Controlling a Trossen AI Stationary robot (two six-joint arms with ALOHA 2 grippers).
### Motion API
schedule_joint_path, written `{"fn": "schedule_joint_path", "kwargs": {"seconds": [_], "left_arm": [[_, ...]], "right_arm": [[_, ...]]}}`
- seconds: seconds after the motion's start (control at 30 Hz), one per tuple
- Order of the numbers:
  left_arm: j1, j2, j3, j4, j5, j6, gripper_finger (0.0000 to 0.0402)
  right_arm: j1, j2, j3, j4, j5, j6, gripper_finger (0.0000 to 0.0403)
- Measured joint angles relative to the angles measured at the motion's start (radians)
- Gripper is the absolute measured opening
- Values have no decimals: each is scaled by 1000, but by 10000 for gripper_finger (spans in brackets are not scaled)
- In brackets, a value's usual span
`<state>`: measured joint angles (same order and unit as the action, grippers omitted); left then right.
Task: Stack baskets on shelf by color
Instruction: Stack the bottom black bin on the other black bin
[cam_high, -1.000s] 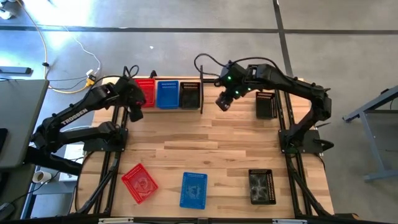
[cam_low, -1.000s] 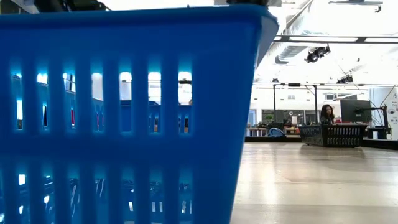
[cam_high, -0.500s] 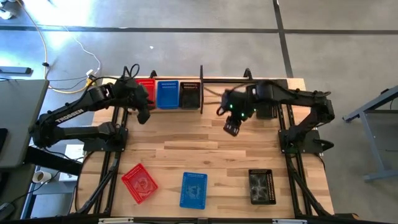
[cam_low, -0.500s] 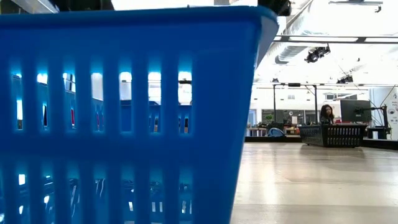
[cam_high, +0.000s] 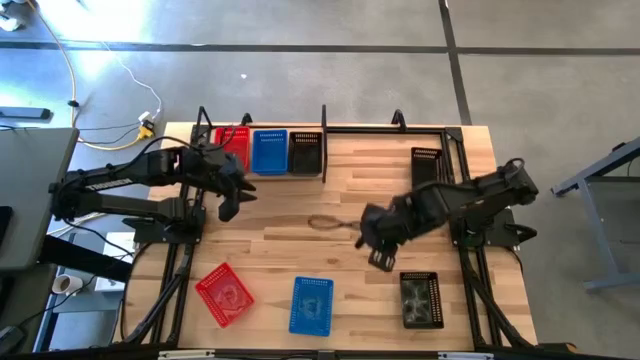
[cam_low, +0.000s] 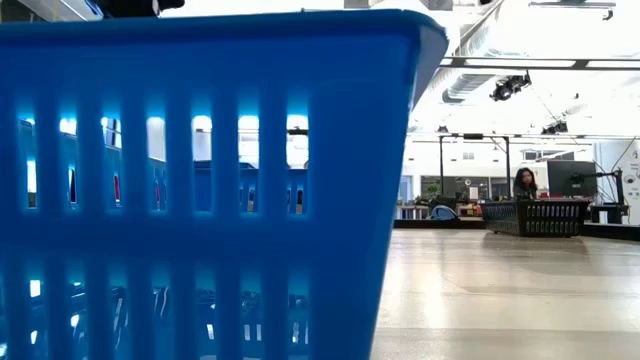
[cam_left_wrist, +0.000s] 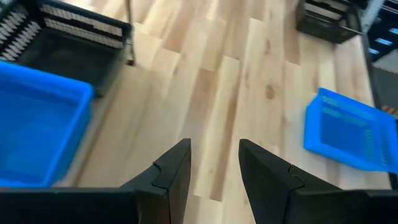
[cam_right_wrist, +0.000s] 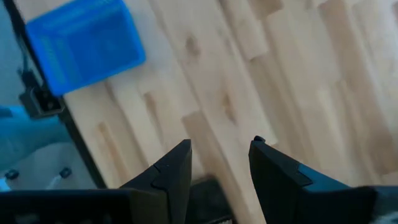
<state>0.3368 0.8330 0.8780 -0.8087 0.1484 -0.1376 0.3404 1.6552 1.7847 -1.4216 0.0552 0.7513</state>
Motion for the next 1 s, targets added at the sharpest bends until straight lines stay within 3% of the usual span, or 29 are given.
{"fn": "schedule_joint_path", "kwargs": {"seconds": [0.43,0.63,1.0], "left_arm": [[-162,0,0,0,-10,-47,126],[-189,1,0,0,-27,-54,126],[-195,7,-1,17,-33,-122,126]], "right_arm": [[246,62,0,-34,-9,175,145],[333,81,0,-149,8,267,145],[463,79,0,-150,29,299,145]]}}
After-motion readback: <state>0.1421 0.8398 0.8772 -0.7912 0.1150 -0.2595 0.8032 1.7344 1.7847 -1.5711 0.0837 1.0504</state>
